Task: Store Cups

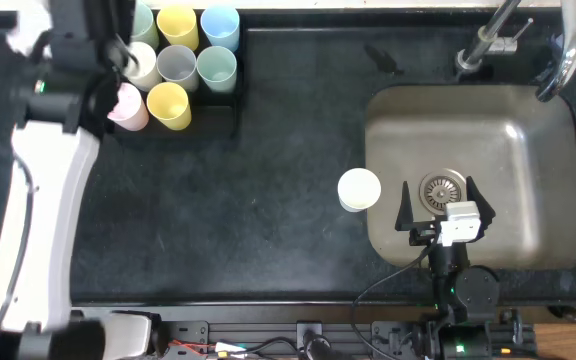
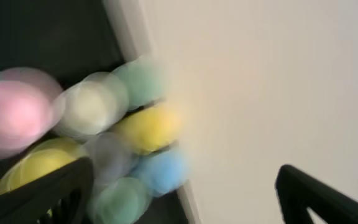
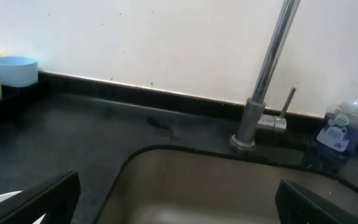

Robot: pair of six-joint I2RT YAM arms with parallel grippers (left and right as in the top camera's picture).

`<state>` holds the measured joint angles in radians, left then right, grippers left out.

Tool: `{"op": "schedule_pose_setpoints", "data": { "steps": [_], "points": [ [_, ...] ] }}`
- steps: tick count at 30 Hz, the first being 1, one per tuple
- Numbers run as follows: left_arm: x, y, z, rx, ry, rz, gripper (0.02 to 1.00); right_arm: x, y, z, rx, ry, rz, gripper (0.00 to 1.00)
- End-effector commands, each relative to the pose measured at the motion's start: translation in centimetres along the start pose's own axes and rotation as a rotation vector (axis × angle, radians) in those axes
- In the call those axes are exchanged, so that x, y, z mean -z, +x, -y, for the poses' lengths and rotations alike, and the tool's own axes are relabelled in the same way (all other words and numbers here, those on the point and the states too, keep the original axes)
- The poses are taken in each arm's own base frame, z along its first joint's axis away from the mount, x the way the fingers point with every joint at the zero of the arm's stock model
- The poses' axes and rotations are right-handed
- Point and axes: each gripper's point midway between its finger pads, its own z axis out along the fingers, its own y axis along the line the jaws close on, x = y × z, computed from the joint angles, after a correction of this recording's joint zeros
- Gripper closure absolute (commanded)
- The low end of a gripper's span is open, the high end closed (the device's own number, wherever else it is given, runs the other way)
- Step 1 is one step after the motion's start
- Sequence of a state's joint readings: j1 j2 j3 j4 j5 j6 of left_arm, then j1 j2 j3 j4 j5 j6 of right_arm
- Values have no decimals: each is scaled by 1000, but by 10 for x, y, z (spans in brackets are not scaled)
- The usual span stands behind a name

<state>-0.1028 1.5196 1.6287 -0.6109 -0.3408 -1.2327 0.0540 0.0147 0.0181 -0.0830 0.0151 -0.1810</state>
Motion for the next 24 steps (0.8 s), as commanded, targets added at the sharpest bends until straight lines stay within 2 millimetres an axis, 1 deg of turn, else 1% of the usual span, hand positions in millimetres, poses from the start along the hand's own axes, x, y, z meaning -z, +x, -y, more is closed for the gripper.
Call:
{"op": "schedule_pose_setpoints", "data": {
  "steps": [1, 2, 3, 6, 8, 11, 14, 20, 24],
  "points": [
    [22, -9, 23, -573, 232, 120, 66, 0, 3, -1, -1, -3, 3, 5],
    [28, -7, 25, -615, 295, 148, 58, 0, 3, -1, -1, -3, 3, 7],
    [33, -6, 23, -640, 331, 170, 56, 0, 3, -1, -1, -3, 3, 5],
    [46, 0, 0, -690, 379, 214, 34, 0, 3, -1, -1, -3, 3, 5],
    [54, 6, -17, -739, 411, 230, 47, 0, 3, -1, -1, -3, 3, 5],
    [72, 23, -33, -889, 519, 242, 27, 0, 3, -1, -1, -3, 3, 7],
    [90, 33, -55, -1022, 608, 267, 18, 0, 3, -1, -1, -3, 3, 5],
    [118, 28, -104, -1031, 626, 350, 18, 0, 3, -1, -1, -3, 3, 5],
    [135, 35, -134, -1024, 656, 400, 18, 0, 3, -1, -1, -3, 3, 5]
  ]
}}
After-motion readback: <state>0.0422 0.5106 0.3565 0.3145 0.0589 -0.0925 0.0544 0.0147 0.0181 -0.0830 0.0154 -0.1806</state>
